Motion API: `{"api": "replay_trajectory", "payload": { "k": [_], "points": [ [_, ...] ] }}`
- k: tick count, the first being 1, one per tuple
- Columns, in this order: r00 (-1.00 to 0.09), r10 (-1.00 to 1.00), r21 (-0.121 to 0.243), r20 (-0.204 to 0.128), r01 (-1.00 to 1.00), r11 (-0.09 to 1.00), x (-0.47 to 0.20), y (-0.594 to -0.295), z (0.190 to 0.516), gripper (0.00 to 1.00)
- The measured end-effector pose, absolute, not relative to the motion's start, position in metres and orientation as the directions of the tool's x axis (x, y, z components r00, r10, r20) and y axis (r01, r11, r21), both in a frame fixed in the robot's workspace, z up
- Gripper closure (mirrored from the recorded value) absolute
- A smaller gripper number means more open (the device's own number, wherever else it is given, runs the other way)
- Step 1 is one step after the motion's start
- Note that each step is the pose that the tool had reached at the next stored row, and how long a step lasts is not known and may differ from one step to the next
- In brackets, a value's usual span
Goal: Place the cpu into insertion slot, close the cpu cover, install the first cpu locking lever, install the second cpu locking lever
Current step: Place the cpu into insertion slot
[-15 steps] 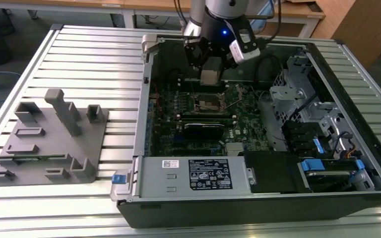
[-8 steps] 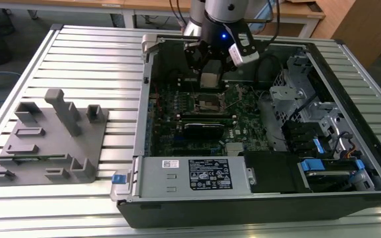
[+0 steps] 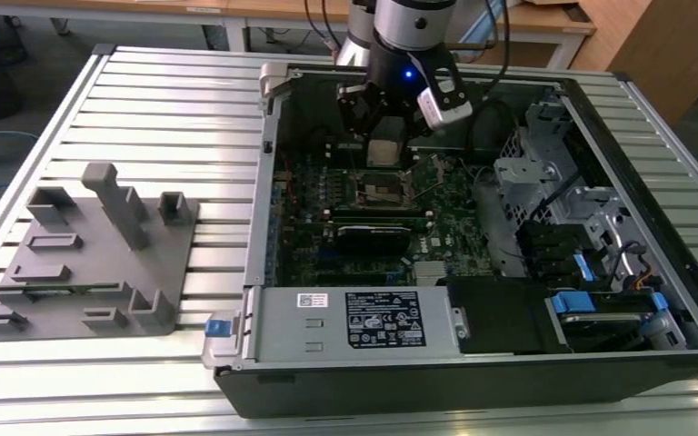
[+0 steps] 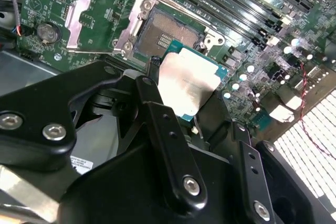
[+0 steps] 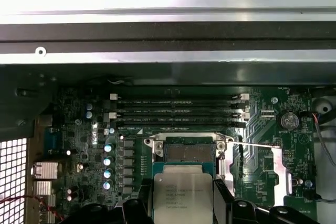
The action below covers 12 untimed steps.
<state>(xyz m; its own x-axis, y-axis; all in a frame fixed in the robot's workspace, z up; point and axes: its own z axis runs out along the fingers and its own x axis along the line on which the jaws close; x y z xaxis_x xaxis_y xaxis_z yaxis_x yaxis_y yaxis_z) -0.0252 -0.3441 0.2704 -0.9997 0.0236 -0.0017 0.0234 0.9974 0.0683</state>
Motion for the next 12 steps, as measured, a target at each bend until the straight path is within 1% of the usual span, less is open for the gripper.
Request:
{"api": "replay_trajectory", "payload": {
  "k": [12],
  "points": [
    [-1.000, 0.024, 0.069, -0.007, 0.023, 0.997, -0.0252, -0.3441, 0.2675, 0.46]
  ]
}}
